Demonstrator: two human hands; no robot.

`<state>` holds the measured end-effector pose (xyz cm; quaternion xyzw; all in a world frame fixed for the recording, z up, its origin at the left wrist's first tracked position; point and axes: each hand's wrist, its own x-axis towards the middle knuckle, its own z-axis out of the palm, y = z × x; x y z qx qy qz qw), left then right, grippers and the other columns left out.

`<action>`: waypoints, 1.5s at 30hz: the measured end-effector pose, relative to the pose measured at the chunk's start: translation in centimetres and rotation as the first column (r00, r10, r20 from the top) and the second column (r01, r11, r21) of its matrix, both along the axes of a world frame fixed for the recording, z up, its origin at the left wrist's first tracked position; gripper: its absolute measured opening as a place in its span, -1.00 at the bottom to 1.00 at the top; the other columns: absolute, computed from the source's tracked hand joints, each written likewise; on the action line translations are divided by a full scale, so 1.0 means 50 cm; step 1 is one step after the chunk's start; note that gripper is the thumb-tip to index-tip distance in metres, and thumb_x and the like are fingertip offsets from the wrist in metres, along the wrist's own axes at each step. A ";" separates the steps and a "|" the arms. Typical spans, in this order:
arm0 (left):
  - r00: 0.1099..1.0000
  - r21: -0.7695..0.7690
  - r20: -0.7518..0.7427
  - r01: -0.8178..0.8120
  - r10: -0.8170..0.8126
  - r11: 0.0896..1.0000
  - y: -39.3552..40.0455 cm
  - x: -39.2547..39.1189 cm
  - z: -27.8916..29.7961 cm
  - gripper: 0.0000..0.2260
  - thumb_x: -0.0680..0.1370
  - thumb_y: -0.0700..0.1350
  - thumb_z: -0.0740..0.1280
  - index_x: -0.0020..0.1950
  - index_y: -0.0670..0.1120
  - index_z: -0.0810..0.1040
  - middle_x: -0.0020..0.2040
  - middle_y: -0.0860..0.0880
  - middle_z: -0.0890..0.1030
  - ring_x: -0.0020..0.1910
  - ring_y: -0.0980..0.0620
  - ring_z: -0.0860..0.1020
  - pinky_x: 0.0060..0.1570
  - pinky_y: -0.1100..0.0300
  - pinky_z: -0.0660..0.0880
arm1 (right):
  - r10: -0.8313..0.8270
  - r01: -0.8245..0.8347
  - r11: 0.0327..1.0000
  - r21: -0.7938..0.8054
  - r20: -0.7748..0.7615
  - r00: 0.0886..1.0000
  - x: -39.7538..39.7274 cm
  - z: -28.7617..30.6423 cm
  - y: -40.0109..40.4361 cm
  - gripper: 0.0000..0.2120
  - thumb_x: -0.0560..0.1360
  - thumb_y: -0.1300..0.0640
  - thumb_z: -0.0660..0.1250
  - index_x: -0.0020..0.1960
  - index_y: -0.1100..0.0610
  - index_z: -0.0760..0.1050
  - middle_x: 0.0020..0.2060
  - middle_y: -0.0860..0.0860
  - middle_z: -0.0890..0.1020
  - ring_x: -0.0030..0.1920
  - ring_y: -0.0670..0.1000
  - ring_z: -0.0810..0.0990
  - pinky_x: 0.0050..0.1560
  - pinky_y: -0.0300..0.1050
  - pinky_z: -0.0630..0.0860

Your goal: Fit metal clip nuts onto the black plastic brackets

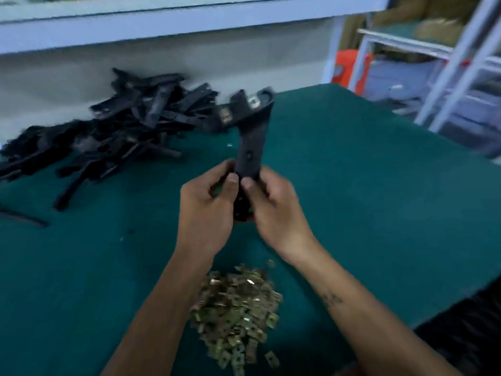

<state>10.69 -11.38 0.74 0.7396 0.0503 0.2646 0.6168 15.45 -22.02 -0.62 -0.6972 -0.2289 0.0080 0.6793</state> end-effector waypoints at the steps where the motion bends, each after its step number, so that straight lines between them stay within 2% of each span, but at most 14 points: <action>1: 0.996 0.024 -0.013 0.085 -0.085 0.996 -0.046 0.007 0.002 -0.75 0.59 -0.16 0.29 0.13 0.13 0.66 0.01 0.16 0.72 0.05 0.17 0.67 0.08 0.24 0.59 | -0.128 0.129 0.990 0.062 -0.022 0.992 -0.001 0.003 -0.043 -0.81 0.62 0.17 0.22 0.08 0.23 0.56 -0.16 0.10 0.65 -0.15 -0.01 0.57 -0.03 0.16 0.58; 4: 0.954 0.148 -0.064 0.298 -0.292 0.943 -0.204 0.028 -0.006 -0.73 0.51 -0.19 0.26 0.07 0.06 0.67 -0.04 0.10 0.73 0.00 0.07 0.68 0.10 0.05 0.60 | -0.376 0.393 0.907 0.154 -0.127 0.918 -0.019 0.002 -0.188 -0.82 0.66 0.28 0.22 0.14 0.23 0.58 -0.19 0.13 0.63 -0.14 -0.04 0.53 -0.04 0.08 0.52; 7: 0.875 0.145 -0.136 0.481 -0.464 0.865 -0.372 0.045 -0.032 -0.69 0.47 -0.18 0.23 0.16 -0.04 0.62 -0.01 -0.01 0.72 0.04 -0.05 0.68 0.16 -0.16 0.56 | -0.445 0.503 0.838 0.209 -0.269 0.854 -0.062 -0.013 -0.353 -0.69 0.64 0.40 0.14 0.29 0.26 0.55 0.05 0.19 0.68 0.04 0.03 0.59 0.20 0.06 0.50; 9: 0.813 0.155 -0.180 0.579 -0.554 0.800 -0.488 0.036 -0.053 -0.67 0.44 -0.17 0.24 0.16 -0.05 0.61 -0.03 -0.03 0.72 0.02 -0.08 0.68 0.10 -0.16 0.58 | -0.441 0.558 0.783 0.275 -0.387 0.810 -0.118 -0.037 -0.473 -0.61 0.58 0.48 0.12 0.28 0.25 0.55 0.18 0.29 0.64 0.15 0.13 0.60 0.32 0.08 0.45; 13: 0.629 0.234 -0.357 0.776 -0.691 0.586 -0.701 -0.023 -0.116 -0.79 0.47 -0.16 0.29 0.06 -0.09 0.61 -0.14 -0.05 0.69 -0.08 -0.08 0.66 -0.09 -0.05 0.59 | -0.582 0.725 0.665 0.180 -0.483 0.654 -0.259 -0.110 -0.667 -0.62 0.59 0.44 0.20 0.32 0.19 0.56 0.14 0.14 0.69 0.14 0.07 0.66 0.17 -0.02 0.57; 15: 0.520 0.221 -0.485 0.851 -0.703 0.477 -0.786 -0.051 -0.160 -0.87 0.55 -0.18 0.28 0.03 -0.13 0.60 -0.09 -0.12 0.67 -0.03 -0.14 0.64 -0.03 0.00 0.56 | -0.636 0.820 0.562 0.111 -0.575 0.514 -0.292 -0.160 -0.744 -0.69 0.61 0.41 0.21 0.28 0.23 0.58 0.02 0.17 0.69 0.01 0.08 0.66 -0.02 -0.06 0.60; 20: 0.216 0.043 -0.687 0.965 -0.694 0.258 -0.925 -0.122 -0.255 -0.71 0.62 -0.21 0.24 0.33 -0.19 0.52 0.30 -0.17 0.59 0.30 -0.16 0.53 0.24 0.10 0.45 | -0.595 0.990 0.072 -0.120 -0.802 -0.054 -0.308 -0.266 -0.908 -0.75 0.62 0.39 0.25 0.28 0.42 0.49 -0.04 0.24 0.63 -0.22 0.07 0.57 -0.21 -0.04 0.53; 24: 0.025 -0.095 -0.714 0.987 -0.699 0.132 -0.963 -0.191 -0.322 -0.61 0.67 -0.18 0.17 0.50 -0.04 0.42 0.40 -0.14 0.51 0.37 -0.19 0.47 0.26 0.08 0.43 | -0.490 0.983 -0.039 -0.179 -0.854 -0.175 -0.337 -0.296 -0.942 -0.80 0.62 0.41 0.21 0.21 0.45 0.49 0.05 0.33 0.65 -0.10 0.14 0.66 -0.15 0.02 0.55; 26: 0.000 -0.139 -0.715 0.980 -0.699 0.142 -0.966 -0.211 -0.343 -0.64 0.66 -0.17 0.16 0.46 -0.03 0.47 0.33 -0.13 0.57 0.29 -0.18 0.53 0.22 0.07 0.47 | -0.483 0.980 0.004 -0.201 -0.858 -0.174 -0.359 -0.285 -0.936 -0.83 0.64 0.37 0.14 0.12 0.38 0.49 0.13 0.37 0.61 0.08 0.23 0.66 -0.30 -0.06 0.50; 29: 0.037 -0.161 -0.698 0.965 -0.716 0.208 -0.954 -0.216 -0.343 -0.62 0.66 -0.20 0.16 0.46 0.01 0.48 0.37 -0.06 0.56 0.34 -0.08 0.50 0.29 0.14 0.46 | -0.479 0.972 0.055 -0.228 -0.861 -0.174 -0.403 -0.263 -0.901 -0.84 0.59 0.38 0.18 -0.14 0.32 0.48 -0.10 0.32 0.57 -0.18 0.21 0.58 -0.36 -0.08 0.50; 32: 0.070 -0.112 -0.673 0.974 -0.736 0.195 -0.919 -0.210 -0.306 -0.52 0.63 -0.24 0.16 0.55 0.02 0.36 0.48 -0.06 0.45 0.43 -0.06 0.43 0.38 0.12 0.41 | -0.654 0.934 0.248 -0.258 -0.755 -0.035 -0.423 -0.239 -0.841 -0.77 0.59 0.36 0.22 0.14 0.26 0.62 -0.01 0.21 0.66 0.02 0.19 0.65 0.12 0.11 0.60; 35: 0.166 0.004 -0.590 0.979 -0.790 0.202 -0.858 -0.189 -0.226 -0.46 0.59 -0.27 0.18 0.56 0.02 0.31 0.48 -0.09 0.44 0.43 -0.08 0.44 0.39 0.07 0.42 | -0.830 0.933 0.245 -0.263 -0.554 0.062 -0.396 -0.197 -0.783 -0.65 0.62 0.34 0.21 0.26 0.05 0.62 0.09 0.05 0.69 0.10 0.03 0.66 0.29 0.13 0.55; 41: 0.509 0.253 -0.359 0.860 -0.782 0.444 -0.602 -0.080 -0.068 -0.59 0.57 -0.25 0.24 0.41 -0.04 0.49 0.24 -0.10 0.64 0.18 -0.01 0.61 0.23 0.07 0.53 | -0.839 0.849 0.528 0.018 -0.147 0.524 -0.273 -0.109 -0.587 -0.67 0.60 0.31 0.27 0.26 0.01 0.62 0.10 0.01 0.71 0.13 0.04 0.67 0.26 -0.06 0.55; 45: 0.743 0.088 -0.174 0.665 -0.646 0.742 -0.328 -0.009 -0.014 -0.83 0.63 -0.34 0.26 0.11 -0.25 0.63 -0.02 -0.19 0.70 -0.17 0.05 0.62 -0.05 0.13 0.58 | -0.564 0.564 0.824 0.053 0.161 0.810 -0.170 -0.052 -0.395 -0.77 0.57 0.36 0.28 0.09 0.13 0.63 -0.04 -0.16 0.72 -0.05 -0.22 0.67 0.02 -0.41 0.52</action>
